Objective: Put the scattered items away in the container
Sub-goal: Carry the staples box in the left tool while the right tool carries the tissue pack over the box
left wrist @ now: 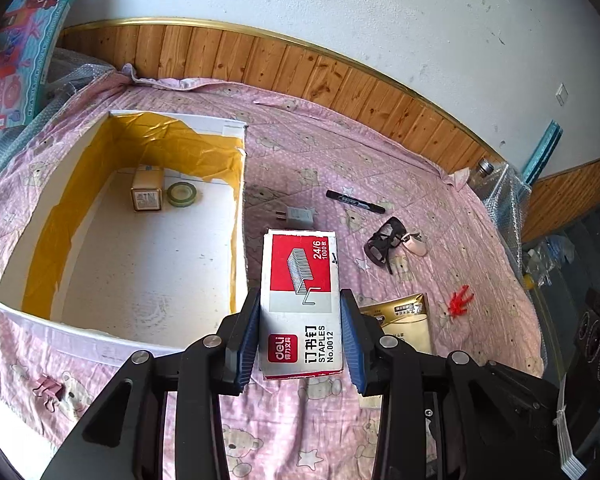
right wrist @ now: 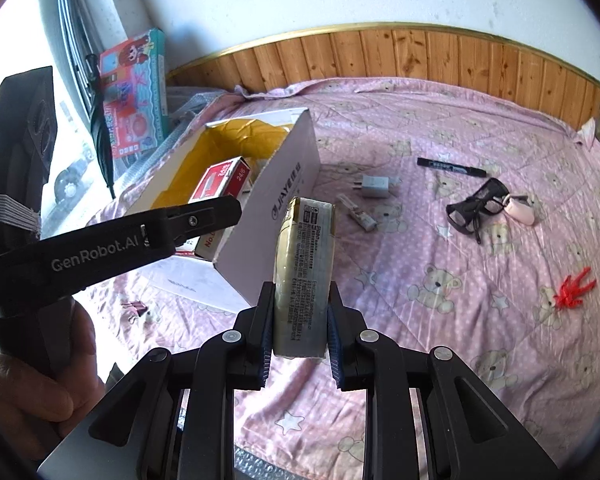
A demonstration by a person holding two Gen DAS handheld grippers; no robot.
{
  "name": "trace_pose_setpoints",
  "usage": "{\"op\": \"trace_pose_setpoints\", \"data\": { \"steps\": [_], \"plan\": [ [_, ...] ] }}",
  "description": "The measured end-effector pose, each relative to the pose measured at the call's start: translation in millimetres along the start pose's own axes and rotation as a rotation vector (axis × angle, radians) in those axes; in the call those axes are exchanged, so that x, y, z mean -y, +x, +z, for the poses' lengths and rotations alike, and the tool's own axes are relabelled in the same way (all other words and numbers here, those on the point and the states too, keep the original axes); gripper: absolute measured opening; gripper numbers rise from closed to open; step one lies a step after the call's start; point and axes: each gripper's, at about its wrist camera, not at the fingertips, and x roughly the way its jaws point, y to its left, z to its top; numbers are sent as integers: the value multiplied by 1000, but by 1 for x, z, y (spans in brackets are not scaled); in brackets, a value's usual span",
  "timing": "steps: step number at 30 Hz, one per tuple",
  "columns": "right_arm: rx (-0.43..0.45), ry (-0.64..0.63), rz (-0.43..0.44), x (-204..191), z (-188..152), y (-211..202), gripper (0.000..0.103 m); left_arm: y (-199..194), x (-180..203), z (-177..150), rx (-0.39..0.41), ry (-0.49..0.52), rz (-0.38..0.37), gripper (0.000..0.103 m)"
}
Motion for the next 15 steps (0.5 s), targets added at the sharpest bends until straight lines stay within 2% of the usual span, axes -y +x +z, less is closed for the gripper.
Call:
{"op": "trace_pose_setpoints", "data": {
  "steps": [6, 15],
  "plan": [
    [7, -31, 14, -19, 13, 4, 24, -8, -11, 5, 27, 9, 27, 39],
    [-8, -69, 25, -37, 30, 18, 24, -5, -35, 11, 28, -47, 23, 39]
  ]
}}
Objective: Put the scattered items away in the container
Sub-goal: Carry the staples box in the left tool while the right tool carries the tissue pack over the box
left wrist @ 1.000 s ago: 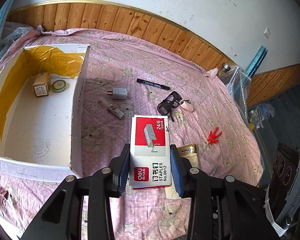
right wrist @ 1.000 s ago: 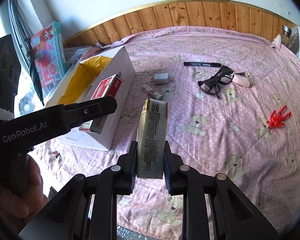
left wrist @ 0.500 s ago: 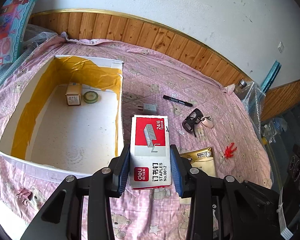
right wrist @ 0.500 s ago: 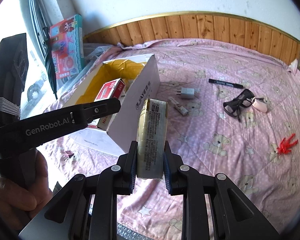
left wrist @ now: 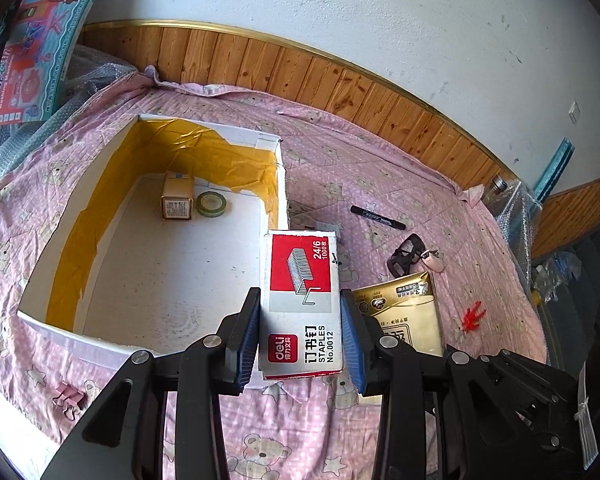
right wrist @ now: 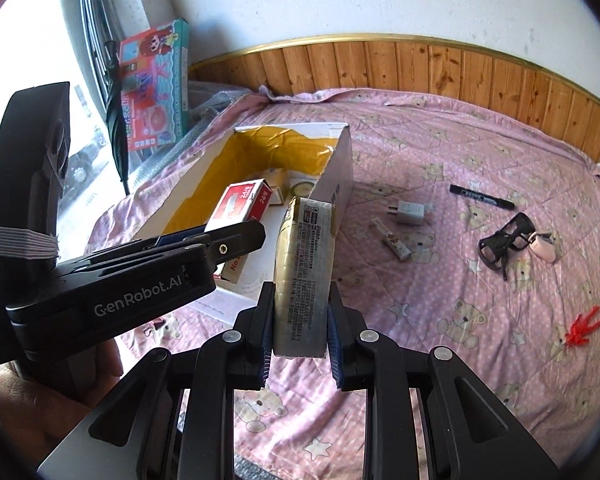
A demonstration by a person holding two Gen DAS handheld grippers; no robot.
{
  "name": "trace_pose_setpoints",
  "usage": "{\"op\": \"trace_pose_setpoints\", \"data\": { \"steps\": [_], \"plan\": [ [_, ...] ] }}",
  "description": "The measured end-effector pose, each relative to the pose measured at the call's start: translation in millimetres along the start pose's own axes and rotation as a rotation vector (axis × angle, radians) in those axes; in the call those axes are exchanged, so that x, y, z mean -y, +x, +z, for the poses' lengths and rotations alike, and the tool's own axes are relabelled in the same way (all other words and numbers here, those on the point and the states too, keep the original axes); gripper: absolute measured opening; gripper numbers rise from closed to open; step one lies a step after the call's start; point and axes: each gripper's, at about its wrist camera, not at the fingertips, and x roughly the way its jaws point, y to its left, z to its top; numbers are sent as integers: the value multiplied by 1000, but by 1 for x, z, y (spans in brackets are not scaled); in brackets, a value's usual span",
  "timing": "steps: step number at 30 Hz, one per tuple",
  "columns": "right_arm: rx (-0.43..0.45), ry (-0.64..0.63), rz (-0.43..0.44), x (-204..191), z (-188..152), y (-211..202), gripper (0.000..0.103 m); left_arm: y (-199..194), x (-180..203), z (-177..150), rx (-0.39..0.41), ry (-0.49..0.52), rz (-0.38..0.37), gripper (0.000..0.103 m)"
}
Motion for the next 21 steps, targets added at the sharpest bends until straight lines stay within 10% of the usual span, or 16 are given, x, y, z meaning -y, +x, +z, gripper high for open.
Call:
{"op": "trace_pose_setpoints", "data": {
  "steps": [21],
  "plan": [
    [-5, -71, 53, -23, 43, 28, 24, 2, -46, 33, 47, -77, 99, 39]
  ]
}}
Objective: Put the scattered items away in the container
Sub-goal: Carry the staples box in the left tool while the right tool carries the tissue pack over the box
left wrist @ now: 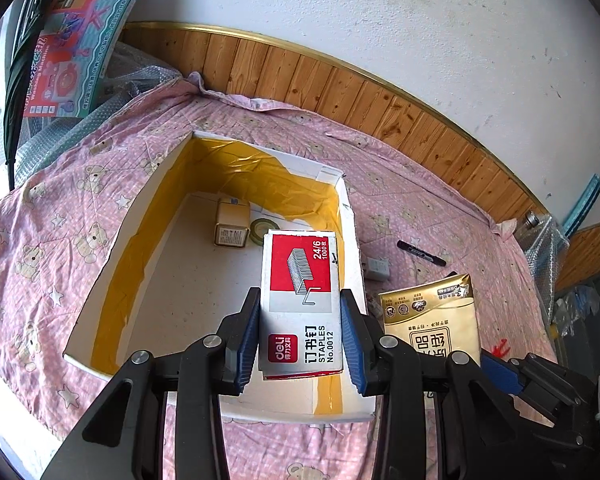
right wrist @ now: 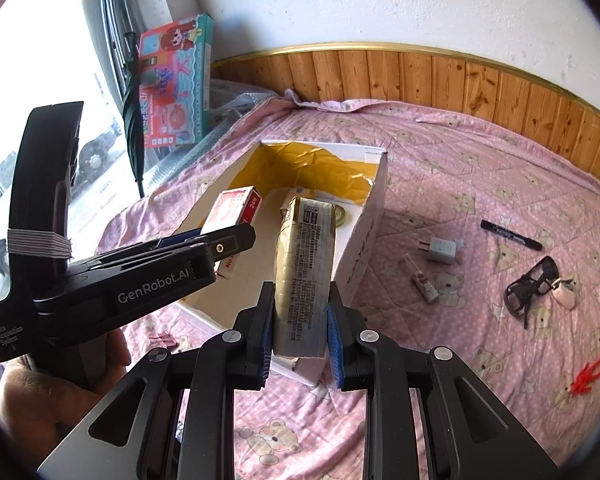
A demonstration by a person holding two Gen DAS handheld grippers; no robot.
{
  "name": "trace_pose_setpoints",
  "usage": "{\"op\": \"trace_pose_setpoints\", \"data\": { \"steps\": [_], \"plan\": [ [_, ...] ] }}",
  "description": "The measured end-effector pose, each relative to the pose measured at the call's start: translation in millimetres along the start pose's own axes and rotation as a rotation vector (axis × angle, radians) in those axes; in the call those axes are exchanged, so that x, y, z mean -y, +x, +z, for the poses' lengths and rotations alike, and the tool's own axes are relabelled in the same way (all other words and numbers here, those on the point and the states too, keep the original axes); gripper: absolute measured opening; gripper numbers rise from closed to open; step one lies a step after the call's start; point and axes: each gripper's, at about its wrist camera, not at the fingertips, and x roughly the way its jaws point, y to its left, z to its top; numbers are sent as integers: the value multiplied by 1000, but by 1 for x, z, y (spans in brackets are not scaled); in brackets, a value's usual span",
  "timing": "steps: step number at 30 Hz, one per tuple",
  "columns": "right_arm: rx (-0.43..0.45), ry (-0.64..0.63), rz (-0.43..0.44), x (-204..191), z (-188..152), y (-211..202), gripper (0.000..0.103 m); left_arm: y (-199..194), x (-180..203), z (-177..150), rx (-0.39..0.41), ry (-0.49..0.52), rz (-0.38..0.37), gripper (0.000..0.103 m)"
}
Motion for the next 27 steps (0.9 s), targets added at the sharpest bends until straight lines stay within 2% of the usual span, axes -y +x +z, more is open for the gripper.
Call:
{"op": "trace_pose_setpoints", "data": {
  "steps": [10, 17, 27],
  "plan": [
    [-39, -48, 41, -15, 15, 31, 24, 14, -29, 12, -24, -29, 57, 39],
    [-94, -77, 80, -21, 20, 56, 24, 24, -51, 18, -93, -31, 76, 39],
    [-183, -81, 123, -20, 25, 87, 24, 37, -52, 25, -170, 47, 101, 39]
  ]
}}
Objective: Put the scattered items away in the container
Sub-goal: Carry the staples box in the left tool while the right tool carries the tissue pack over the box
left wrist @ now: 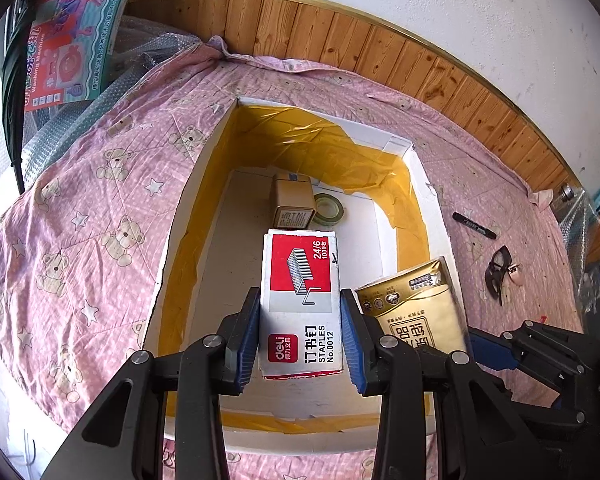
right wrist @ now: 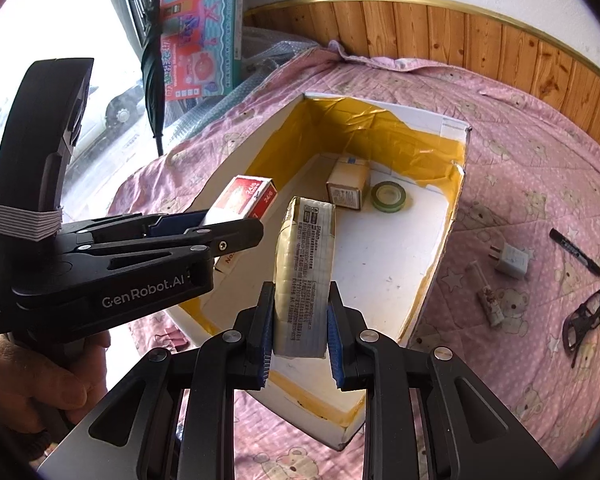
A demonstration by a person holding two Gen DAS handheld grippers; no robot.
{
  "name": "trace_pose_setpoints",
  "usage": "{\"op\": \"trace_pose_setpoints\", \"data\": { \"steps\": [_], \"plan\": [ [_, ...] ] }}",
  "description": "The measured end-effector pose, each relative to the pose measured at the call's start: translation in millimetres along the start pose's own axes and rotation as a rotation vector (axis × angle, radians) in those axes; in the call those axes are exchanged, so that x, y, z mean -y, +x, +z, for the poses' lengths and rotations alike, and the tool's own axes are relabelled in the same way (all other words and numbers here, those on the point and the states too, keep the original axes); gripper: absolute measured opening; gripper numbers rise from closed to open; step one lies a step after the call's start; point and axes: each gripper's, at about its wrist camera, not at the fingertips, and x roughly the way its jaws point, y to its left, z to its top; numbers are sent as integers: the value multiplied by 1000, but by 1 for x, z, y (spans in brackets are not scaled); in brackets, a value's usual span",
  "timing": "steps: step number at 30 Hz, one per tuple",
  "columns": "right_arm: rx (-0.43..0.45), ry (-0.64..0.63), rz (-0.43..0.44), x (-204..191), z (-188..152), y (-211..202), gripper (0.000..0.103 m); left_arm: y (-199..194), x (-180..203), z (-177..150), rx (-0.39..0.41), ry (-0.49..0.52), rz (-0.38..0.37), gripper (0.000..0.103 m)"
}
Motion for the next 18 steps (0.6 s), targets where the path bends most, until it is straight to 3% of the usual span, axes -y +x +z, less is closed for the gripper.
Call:
{"op": "trace_pose_setpoints", "data": {
  "steps": [10, 18],
  "plan": [
    [-62, -14, -15, 3, 11, 17, 24, 23, 9, 11, -102, 114, 49, 39],
    [-74, 0, -4, 6, 10, 23, 29, 28, 7, 15, -127, 111, 66, 39]
  ]
}}
